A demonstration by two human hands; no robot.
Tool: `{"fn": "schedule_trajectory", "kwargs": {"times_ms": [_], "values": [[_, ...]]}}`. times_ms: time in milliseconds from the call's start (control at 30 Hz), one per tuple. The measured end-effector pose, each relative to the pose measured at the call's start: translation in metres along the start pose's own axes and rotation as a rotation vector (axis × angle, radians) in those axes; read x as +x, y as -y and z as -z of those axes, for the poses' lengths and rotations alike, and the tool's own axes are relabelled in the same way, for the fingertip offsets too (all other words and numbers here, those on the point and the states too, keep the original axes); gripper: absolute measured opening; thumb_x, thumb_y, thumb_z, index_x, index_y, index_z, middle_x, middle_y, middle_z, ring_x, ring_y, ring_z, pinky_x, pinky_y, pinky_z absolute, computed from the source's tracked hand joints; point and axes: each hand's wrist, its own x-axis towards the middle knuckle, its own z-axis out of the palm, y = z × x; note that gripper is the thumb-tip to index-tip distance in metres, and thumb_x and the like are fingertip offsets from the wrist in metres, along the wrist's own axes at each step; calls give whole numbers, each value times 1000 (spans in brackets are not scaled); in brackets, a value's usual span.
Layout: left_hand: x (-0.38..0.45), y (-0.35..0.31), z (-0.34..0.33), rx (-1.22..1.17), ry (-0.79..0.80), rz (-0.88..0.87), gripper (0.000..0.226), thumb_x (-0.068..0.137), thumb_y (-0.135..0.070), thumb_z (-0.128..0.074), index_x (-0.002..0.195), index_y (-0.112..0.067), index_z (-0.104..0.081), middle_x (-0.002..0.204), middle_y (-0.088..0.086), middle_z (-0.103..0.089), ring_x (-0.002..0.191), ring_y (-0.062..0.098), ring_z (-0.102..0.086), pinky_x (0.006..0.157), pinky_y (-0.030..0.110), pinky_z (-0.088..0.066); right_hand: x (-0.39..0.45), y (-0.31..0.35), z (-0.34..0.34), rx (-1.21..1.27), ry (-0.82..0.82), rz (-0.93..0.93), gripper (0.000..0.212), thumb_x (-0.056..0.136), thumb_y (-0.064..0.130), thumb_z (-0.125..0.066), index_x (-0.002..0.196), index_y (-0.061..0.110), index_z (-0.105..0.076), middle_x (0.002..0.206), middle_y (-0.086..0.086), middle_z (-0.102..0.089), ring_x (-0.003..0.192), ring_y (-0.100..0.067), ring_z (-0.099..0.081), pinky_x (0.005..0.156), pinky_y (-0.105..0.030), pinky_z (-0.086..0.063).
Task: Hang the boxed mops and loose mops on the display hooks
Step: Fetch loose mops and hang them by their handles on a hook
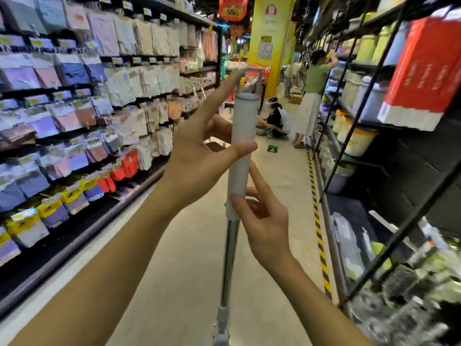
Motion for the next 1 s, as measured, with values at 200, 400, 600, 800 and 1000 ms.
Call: {"fn": "schedule_trajectory", "kwargs": {"times_ms": [200,400,600,800,1000], "values": [[57,67,-47,-82,67,-12,90,88,-9,-82,154,-41,-32,77,-18,-61,77,2,-65,70,21,-57,55,-61,24,-48,-93,-14,73,96,13,-71,135,69,-48,99,7,-72,79,-12,-73,76,-25,-60],[124,132,-97,-116,133,-18,90,87,-12,-83,155,-40,-30,80,-26,-62,79,1,-64,69,18,-53,123,-122,52,-80,-166,10,61,91,37,-70,135,71,-46,100,7,-71,80,-25,-74,77,-45,-64],[190,180,-164,-213,195,-58,90,88,-12,-83,157,-35,-30,82,-22,-66,79,5,-66,72,22,-57,188,-170,98,-74,-255,27,57,90,43,-70,136,68,-48,97,15,-72,80,-21,-76,72,-39,-63],[253,225,-229,-311,240,-110,88,87,-19,-81,157,-34,-29,86,-11,-65,80,7,-66,79,29,-60,248,-216,146,-134,-358,29,55,85,64,-71,135,70,-49,97,10,-72,83,-33,-74,74,-45,-63],[315,283,-296,-425,278,-158,87,87,-17,-83,157,-32,-33,85,-16,-65,82,9,-67,79,33,-60,312,-262,191,-258,-422,56,55,89,61,-67,140,65,-47,104,20,-71,85,-23,-75,75,-33,-61]]}}
